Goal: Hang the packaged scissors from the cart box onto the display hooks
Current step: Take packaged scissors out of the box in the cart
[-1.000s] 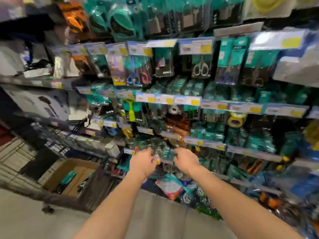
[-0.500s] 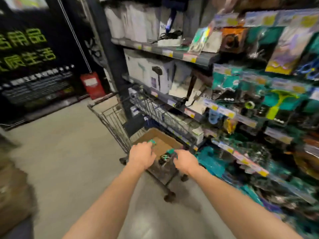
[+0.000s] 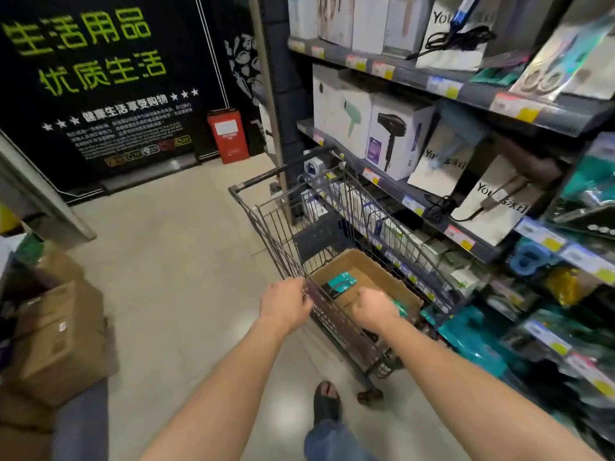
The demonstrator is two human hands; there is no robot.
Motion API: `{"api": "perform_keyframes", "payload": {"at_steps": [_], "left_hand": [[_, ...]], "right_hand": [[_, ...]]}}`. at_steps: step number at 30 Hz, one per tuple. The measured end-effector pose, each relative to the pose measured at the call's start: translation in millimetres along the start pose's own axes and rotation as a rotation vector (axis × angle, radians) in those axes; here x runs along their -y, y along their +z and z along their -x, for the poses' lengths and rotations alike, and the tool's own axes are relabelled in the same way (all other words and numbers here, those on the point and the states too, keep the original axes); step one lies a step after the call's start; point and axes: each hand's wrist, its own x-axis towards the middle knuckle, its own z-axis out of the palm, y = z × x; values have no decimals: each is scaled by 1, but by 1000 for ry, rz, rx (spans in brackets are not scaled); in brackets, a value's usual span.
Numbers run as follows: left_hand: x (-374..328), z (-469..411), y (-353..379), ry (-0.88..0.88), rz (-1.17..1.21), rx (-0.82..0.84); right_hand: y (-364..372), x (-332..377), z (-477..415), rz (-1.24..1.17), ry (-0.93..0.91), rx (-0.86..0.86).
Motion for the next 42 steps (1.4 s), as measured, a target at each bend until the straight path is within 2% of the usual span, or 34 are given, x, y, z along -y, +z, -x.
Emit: {"api": "perform_keyframes", "payload": {"at_steps": [8, 12, 18, 25, 30, 34, 42], "left_hand": [[34, -187, 13, 127, -116, 15], [41, -267, 43, 137, -144, 178], [57, -355, 85, 196, -221, 363], [76, -422, 141, 335, -332, 548], [83, -462, 195, 434, -358, 679], [87, -492, 235, 471, -345, 758], [100, -520, 284, 617, -324, 755]], "right_hand": [[-3, 5, -173, 36, 126, 51], [7, 3, -256, 45, 216, 153], [30, 2, -322, -3, 351, 315], [76, -9, -373, -143, 477, 309], [131, -22, -416, -317, 705, 292], [180, -32, -444, -411, 816, 299], [266, -49, -480, -633, 987, 317]]}}
